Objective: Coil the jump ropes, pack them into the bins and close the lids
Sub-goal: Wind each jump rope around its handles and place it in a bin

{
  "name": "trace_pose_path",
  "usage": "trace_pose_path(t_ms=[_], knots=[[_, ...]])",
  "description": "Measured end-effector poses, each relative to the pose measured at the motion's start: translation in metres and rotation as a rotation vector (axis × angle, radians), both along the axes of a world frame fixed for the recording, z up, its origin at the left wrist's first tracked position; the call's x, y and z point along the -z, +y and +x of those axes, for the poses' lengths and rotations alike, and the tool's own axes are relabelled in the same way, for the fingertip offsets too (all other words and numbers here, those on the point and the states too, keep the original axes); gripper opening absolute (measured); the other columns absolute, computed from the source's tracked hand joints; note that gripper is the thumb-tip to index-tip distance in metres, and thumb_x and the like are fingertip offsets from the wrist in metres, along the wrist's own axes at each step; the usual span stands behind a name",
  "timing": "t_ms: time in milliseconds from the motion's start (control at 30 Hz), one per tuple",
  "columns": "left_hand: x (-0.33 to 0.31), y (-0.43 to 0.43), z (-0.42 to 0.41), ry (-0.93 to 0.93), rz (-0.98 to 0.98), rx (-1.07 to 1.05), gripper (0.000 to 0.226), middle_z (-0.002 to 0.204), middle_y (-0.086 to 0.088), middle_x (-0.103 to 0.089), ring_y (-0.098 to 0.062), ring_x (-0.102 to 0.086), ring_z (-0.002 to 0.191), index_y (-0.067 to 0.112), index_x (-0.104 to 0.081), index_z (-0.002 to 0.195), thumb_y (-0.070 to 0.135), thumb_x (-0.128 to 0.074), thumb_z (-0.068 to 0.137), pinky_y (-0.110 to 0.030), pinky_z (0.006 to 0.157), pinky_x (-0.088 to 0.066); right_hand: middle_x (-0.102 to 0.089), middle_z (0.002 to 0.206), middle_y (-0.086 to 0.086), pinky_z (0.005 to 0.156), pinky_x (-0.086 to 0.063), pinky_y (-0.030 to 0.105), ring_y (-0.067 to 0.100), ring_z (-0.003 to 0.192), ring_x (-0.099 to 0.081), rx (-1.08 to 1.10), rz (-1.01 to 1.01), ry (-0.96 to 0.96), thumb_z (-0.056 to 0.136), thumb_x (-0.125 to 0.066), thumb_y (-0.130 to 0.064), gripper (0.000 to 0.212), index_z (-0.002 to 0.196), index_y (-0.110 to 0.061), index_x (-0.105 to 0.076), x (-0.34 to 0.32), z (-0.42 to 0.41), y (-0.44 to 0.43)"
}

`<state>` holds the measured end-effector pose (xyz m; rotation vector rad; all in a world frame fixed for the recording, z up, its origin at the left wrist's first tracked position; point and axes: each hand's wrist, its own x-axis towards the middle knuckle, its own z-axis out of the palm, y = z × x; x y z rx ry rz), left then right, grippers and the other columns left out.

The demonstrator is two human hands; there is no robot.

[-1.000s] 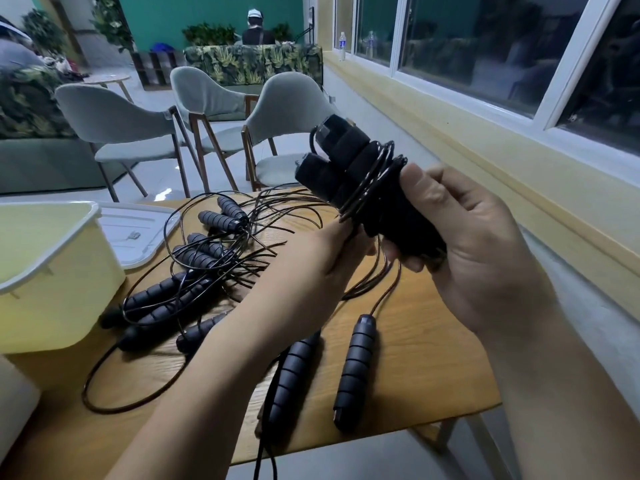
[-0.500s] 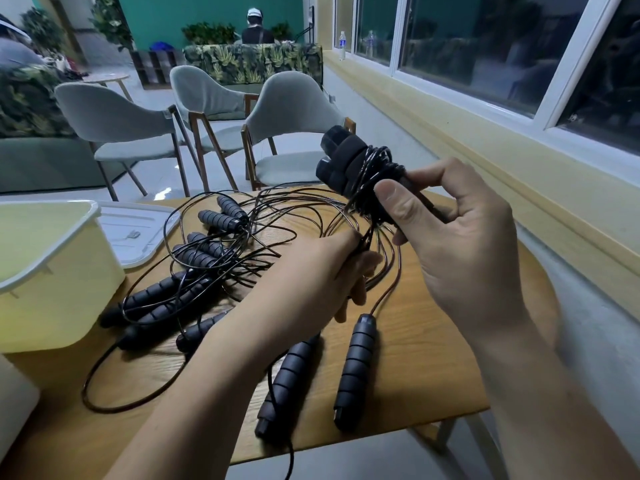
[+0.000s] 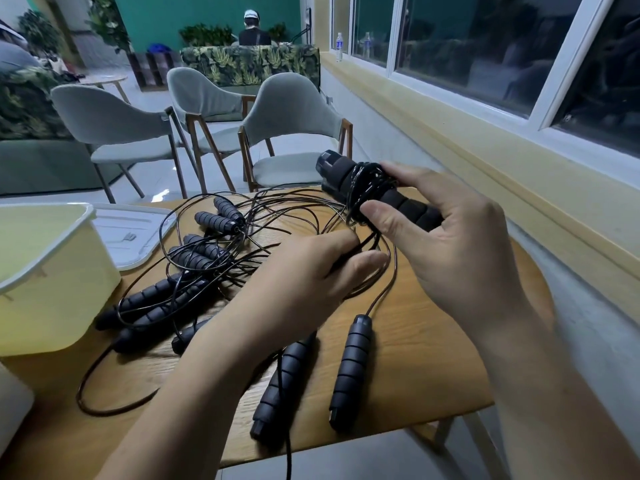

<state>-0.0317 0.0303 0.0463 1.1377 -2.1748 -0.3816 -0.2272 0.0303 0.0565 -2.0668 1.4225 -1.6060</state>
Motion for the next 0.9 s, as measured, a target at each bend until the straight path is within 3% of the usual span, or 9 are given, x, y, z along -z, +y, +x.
trace_pose_path(t_ms=[100, 267, 367, 500, 567, 667, 733, 833, 900], knots=[[-0.001, -0.002, 0.004, -0.018, -0.014, 0.003, 0.040, 0.063, 0.001, -0.058, -0.016, -0.055, 0.063, 0.017, -0.061, 0.082, 0.049, -0.059, 0.105, -0.041, 0.062, -0.048, -0.072, 0.123, -0.011, 0.095, -0.055, 0.026, 0.005, 0.111, -0.068, 0.023, 0.030, 0.052, 0.094, -0.080, -0.047, 0.051, 0.142, -0.030, -0.071, 0.004, -0.004, -0.005], [-0.003, -0.004, 0.013, 0.020, -0.039, -0.009, 0.022, 0.066, 0.016, -0.062, -0.003, -0.059, 0.065, 0.029, -0.070, 0.089, 0.047, -0.067, 0.102, -0.029, 0.059, -0.043, -0.070, 0.129, -0.018, 0.096, -0.054, 0.028, 0.003, 0.115, -0.065, 0.055, 0.199, 0.183, 0.093, -0.076, -0.057, 0.054, 0.143, -0.039, -0.069, 0.009, -0.008, -0.007], [-0.007, -0.005, 0.021, 0.027, -0.108, -0.032, 0.026, 0.068, 0.012, -0.065, -0.006, -0.060, 0.066, 0.029, -0.074, 0.092, 0.053, -0.066, 0.096, -0.029, 0.058, -0.045, -0.070, 0.125, -0.019, 0.094, -0.052, 0.029, 0.003, 0.114, -0.063, 0.012, 0.303, 0.264, 0.092, -0.070, -0.065, 0.053, 0.140, -0.043, -0.070, 0.007, -0.009, -0.007], [-0.013, -0.008, 0.028, 0.199, -0.171, 0.012, 0.024, 0.074, 0.016, -0.067, -0.004, -0.063, 0.070, 0.020, -0.078, 0.089, 0.044, -0.079, 0.087, -0.016, 0.063, -0.045, -0.076, 0.109, -0.028, 0.082, -0.047, 0.018, -0.009, 0.106, -0.066, -0.182, 0.441, 0.235, 0.098, -0.061, -0.063, 0.034, 0.126, -0.051, -0.076, 0.003, -0.004, 0.000], [-0.015, -0.007, 0.032, 0.265, -0.133, 0.027, 0.022, 0.075, 0.008, -0.071, -0.015, -0.068, 0.071, 0.021, -0.078, 0.087, 0.041, -0.084, 0.080, -0.031, 0.063, -0.054, -0.077, 0.093, -0.025, 0.075, -0.049, 0.018, -0.006, 0.091, -0.071, -0.305, 0.528, 0.215, 0.101, -0.052, -0.065, 0.037, 0.117, -0.047, -0.081, 0.000, -0.002, 0.004], [-0.014, -0.007, 0.038, 0.355, -0.056, 0.057, 0.024, 0.074, -0.005, -0.071, -0.029, -0.065, 0.068, 0.024, -0.078, 0.086, 0.044, -0.089, 0.078, -0.045, 0.060, -0.053, -0.070, 0.076, 0.006, 0.064, -0.052, 0.029, 0.005, 0.068, -0.065, -0.476, 0.599, 0.158, 0.105, -0.046, -0.061, 0.057, 0.094, -0.015, -0.078, -0.003, -0.003, 0.007], [-0.012, -0.009, 0.042, 0.395, -0.032, 0.094, 0.023, 0.077, -0.013, -0.072, -0.039, -0.065, 0.073, 0.024, -0.079, 0.086, 0.045, -0.087, 0.082, -0.053, 0.064, -0.053, -0.066, 0.072, 0.015, 0.058, -0.043, 0.021, 0.008, 0.060, -0.057, -0.535, 0.616, 0.147, 0.106, -0.044, -0.059, 0.066, 0.086, -0.002, -0.070, -0.007, -0.005, 0.009], [-0.008, -0.012, 0.048, 0.444, 0.059, 0.166, 0.019, 0.080, -0.021, -0.071, -0.050, -0.061, 0.076, 0.019, -0.079, 0.090, 0.037, -0.084, 0.088, -0.062, 0.069, -0.053, -0.069, 0.071, 0.004, 0.059, -0.040, 0.012, 0.000, 0.063, -0.060, -0.628, 0.631, 0.148, 0.104, -0.053, -0.054, 0.050, 0.089, -0.014, -0.079, -0.015, -0.007, 0.014], [-0.006, -0.014, 0.050, 0.480, 0.147, 0.223, 0.018, 0.080, -0.018, -0.071, -0.042, -0.062, 0.074, 0.010, -0.078, 0.092, 0.028, -0.082, 0.090, -0.046, 0.066, -0.050, -0.075, 0.076, -0.006, 0.060, -0.044, 0.010, 0.002, 0.067, -0.067, -0.705, 0.657, 0.080, 0.100, -0.064, -0.046, 0.030, 0.101, -0.024, -0.084, -0.019, -0.007, 0.018]])
